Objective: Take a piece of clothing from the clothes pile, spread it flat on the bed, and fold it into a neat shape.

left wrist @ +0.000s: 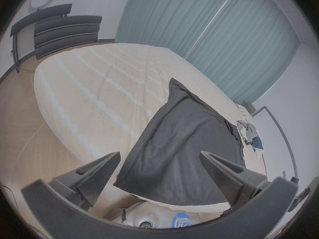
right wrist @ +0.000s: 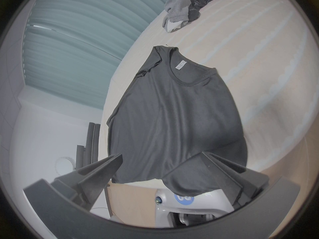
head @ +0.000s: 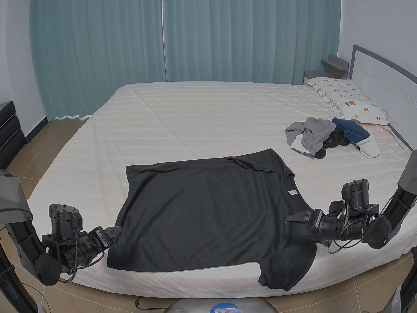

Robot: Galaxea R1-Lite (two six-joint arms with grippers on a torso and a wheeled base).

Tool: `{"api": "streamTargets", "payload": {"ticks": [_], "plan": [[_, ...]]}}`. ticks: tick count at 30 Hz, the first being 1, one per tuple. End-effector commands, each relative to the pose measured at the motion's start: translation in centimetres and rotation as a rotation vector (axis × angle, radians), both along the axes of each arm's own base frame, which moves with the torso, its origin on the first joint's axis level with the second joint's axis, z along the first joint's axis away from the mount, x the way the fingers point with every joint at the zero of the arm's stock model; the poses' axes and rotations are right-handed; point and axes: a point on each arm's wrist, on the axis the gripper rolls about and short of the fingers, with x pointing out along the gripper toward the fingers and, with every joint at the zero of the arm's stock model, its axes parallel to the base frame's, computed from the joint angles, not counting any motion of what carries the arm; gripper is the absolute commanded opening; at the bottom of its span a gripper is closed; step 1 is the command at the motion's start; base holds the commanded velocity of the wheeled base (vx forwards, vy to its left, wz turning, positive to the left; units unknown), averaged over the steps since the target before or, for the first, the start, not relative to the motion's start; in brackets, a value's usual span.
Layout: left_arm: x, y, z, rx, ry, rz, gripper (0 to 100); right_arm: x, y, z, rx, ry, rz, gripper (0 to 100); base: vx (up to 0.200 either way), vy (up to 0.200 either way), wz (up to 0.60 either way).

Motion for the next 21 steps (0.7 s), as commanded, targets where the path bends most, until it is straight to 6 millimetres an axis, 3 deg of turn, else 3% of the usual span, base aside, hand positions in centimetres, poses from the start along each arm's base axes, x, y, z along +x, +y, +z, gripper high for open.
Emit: {"api": "streamTargets", "payload": {"ticks": [1,3,8,15,21], "plan": [[0.8,-0.3,-1.3,-0.058,0.053,-0.007,100,0.8,0.1,-2.4,0.038,0.026,-0.037,100,0.0,0.0,0.0],[1.1,-0.4,-1.1,-0.128,0.049,0.01,100,0.6,0.1,-2.5,0.092,0.012,-0.064,100,0.0,0.0,0.0],[1.1,-0.4,-1.0,-0.139,0.051,0.011,100,0.8,0.0,-2.1,0.164,-0.001,-0.097,100,0.0,-0.2,0.0],[0.9,-0.7,-1.1,-0.139,0.053,-0.001,100,1.4,-1.7,-1.2,0.18,-0.061,-0.156,100,0.0,-0.2,0.0],[1.0,-0.7,-1.0,-0.14,0.05,-0.001,100,1.7,-3.0,-1.1,0.18,-0.079,-0.197,100,0.0,0.0,0.0]]}}
